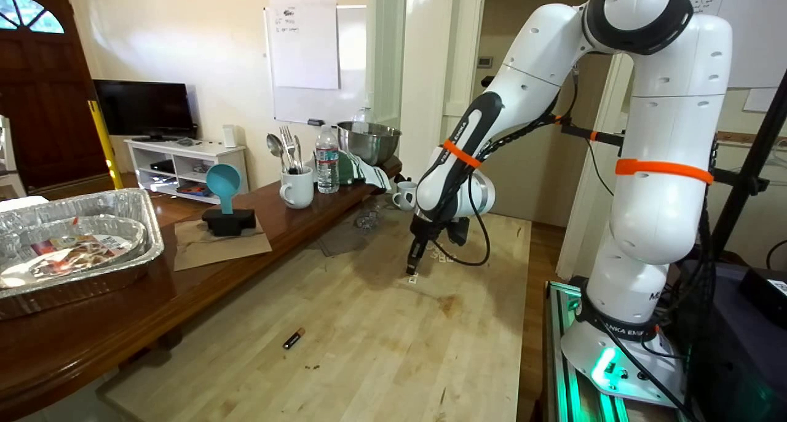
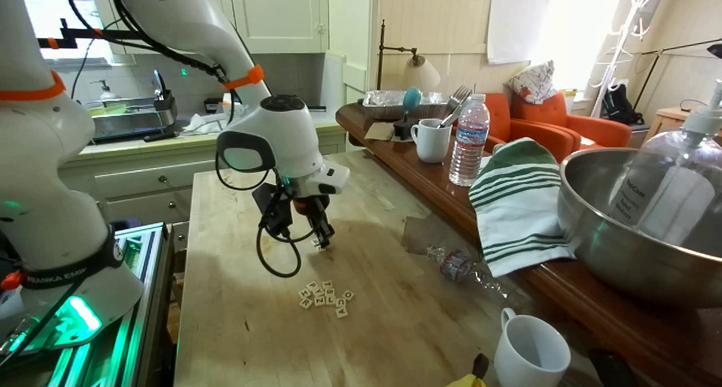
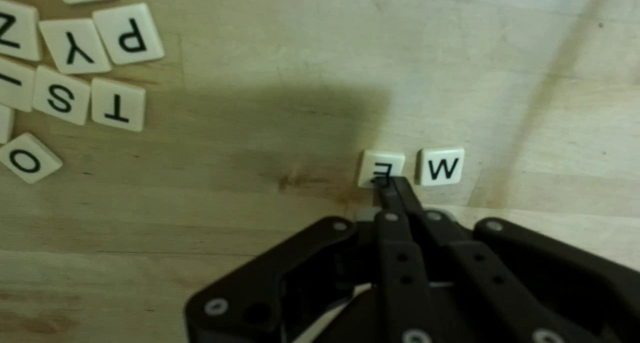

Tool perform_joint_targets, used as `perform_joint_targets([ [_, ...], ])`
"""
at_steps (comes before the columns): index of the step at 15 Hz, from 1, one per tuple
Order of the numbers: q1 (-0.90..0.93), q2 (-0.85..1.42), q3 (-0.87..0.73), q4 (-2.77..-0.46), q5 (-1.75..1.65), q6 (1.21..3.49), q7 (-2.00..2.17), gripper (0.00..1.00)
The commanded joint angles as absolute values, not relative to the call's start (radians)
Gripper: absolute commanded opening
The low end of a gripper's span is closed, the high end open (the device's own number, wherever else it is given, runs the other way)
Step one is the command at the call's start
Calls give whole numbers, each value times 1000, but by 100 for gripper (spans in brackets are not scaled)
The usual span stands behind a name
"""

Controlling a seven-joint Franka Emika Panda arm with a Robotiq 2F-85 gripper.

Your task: Spell the word 'Met'.

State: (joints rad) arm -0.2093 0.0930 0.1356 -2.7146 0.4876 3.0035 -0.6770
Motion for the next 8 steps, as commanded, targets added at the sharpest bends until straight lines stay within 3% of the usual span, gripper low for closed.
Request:
perform_joint_targets([
  [1,-221,109,161,-2735,548,3013,-745,0],
  [8,-218,104,168,-2738,596,3004,-806,0],
])
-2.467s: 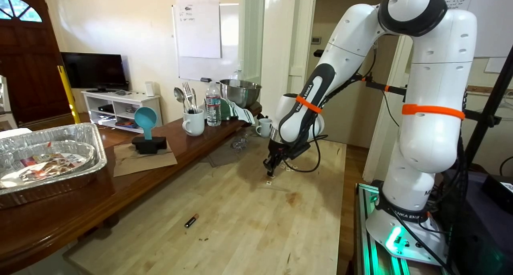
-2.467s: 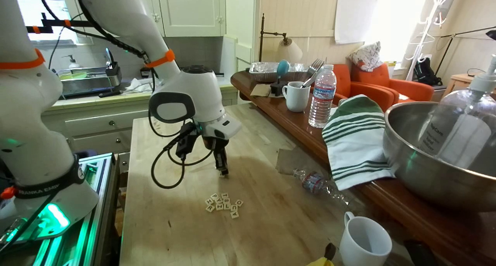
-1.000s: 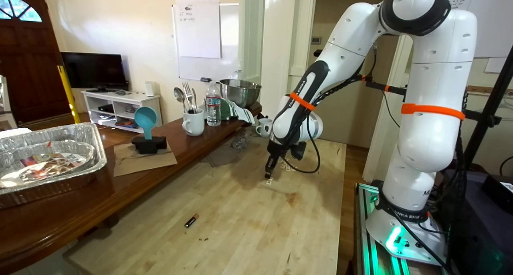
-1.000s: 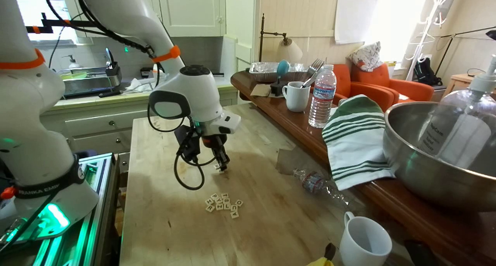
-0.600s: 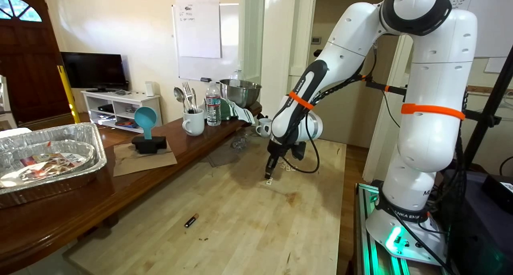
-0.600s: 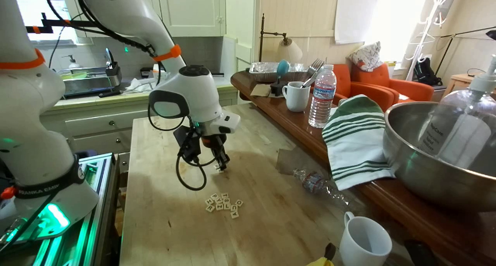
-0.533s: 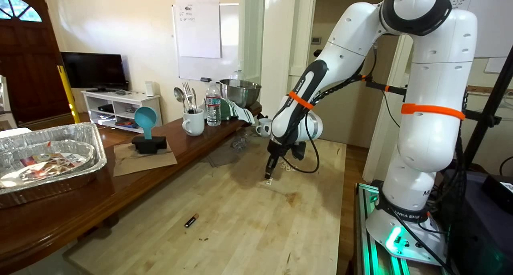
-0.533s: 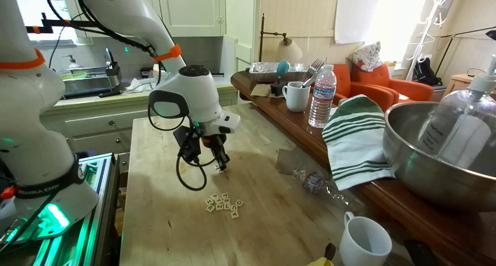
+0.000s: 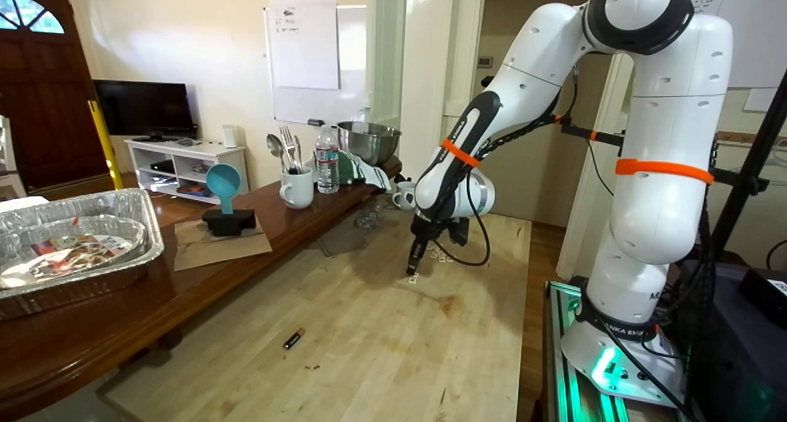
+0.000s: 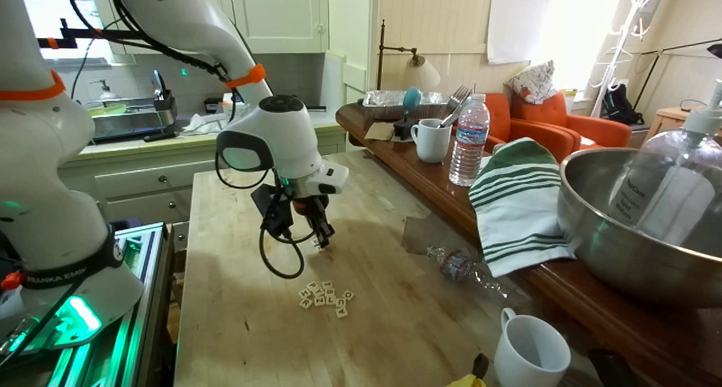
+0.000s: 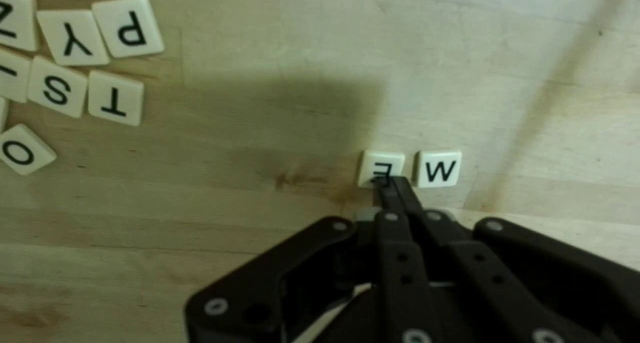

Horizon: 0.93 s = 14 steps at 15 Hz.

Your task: Spell the word 'Met'.

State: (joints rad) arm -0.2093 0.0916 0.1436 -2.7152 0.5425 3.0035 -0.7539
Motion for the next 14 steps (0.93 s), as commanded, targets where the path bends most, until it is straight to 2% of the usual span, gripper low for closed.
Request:
perform_joint_targets([
  [1,-218,103,169,-2738,601,3004,-812,0],
  [14,-213,109,181,-2736,665,3008,-863,0],
])
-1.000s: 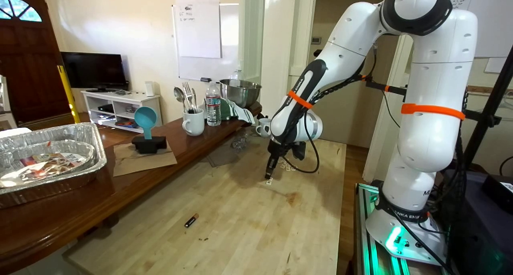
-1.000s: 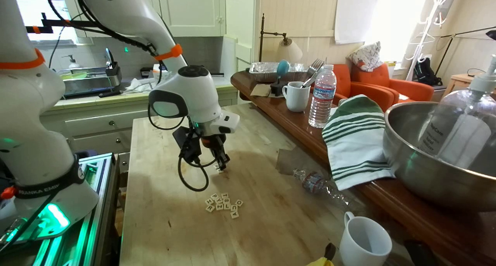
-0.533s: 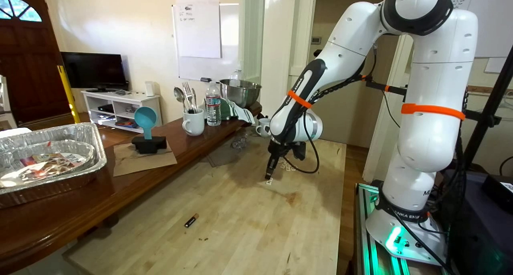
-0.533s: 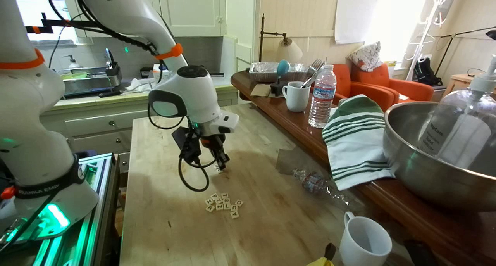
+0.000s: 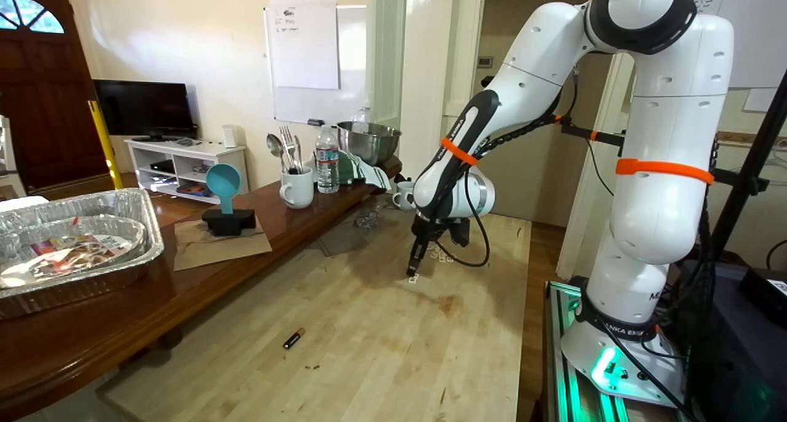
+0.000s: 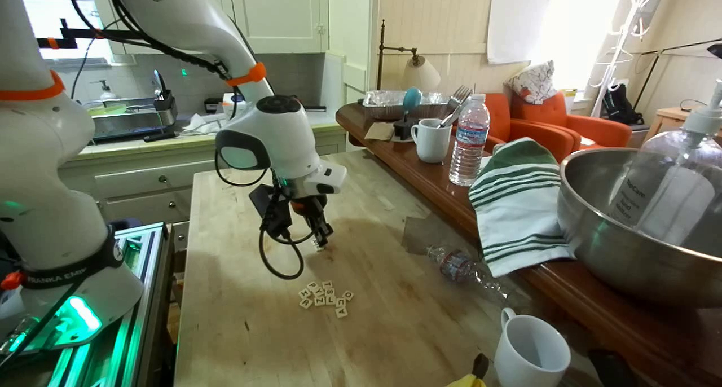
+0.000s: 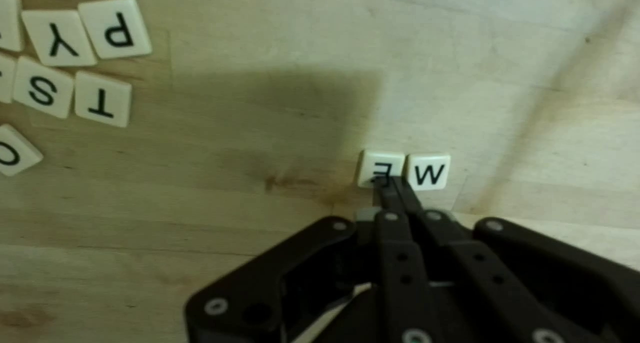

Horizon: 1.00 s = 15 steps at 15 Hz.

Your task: Spell the word 'Met'.

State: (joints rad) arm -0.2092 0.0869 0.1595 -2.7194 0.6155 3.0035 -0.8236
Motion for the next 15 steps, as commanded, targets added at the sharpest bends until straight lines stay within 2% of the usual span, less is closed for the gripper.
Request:
perform_joint_targets([
  [1,-213,109,181,-2735,669,3007,-867,0],
  [15,-214,100,190,-2728,697,2992,-917,0],
])
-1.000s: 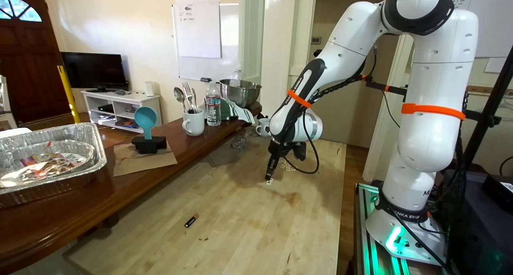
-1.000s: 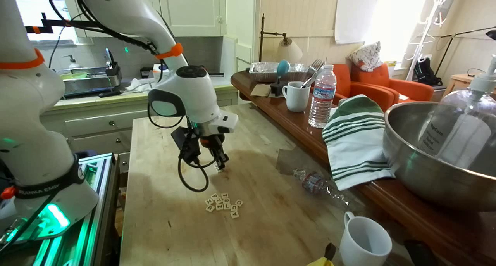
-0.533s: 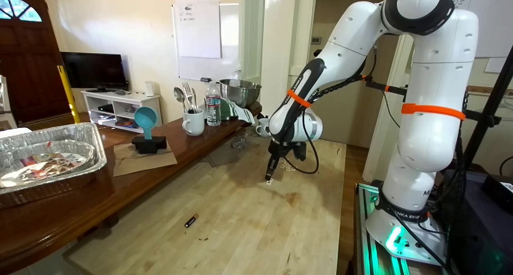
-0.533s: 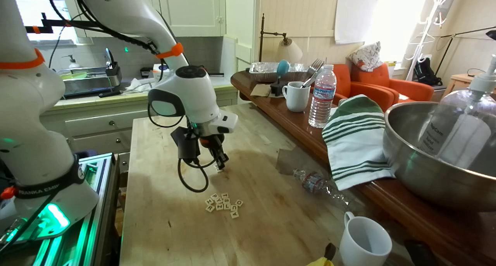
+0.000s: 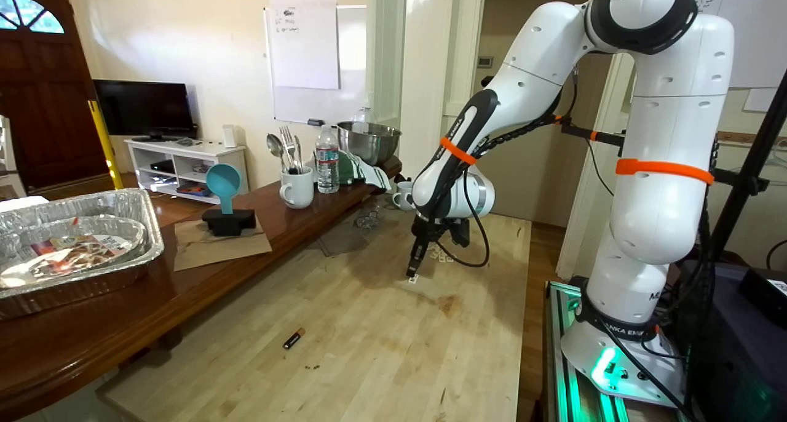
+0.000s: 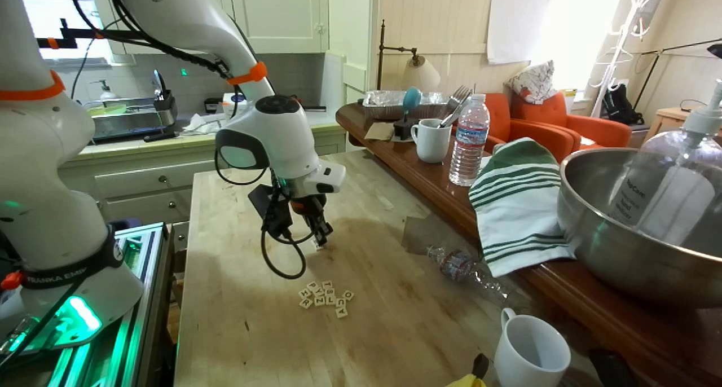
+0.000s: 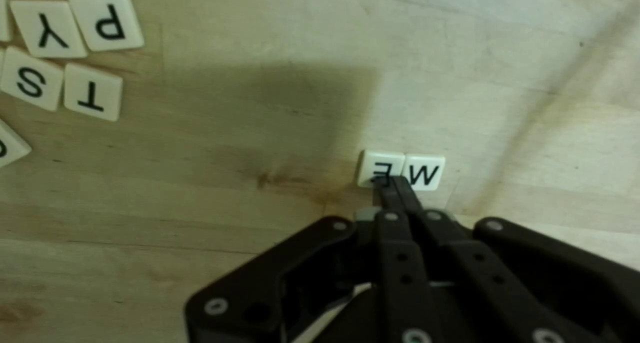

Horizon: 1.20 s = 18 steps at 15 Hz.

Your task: Spell the word 'Met'.

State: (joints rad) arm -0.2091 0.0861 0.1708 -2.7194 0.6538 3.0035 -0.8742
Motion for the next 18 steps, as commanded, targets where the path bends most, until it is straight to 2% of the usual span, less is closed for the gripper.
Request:
perform_joint_targets([
  [1,-212,94,187,-2730,691,2995,-910,0],
  [18,-210,-5,186,-2758,675,2989,-888,0],
])
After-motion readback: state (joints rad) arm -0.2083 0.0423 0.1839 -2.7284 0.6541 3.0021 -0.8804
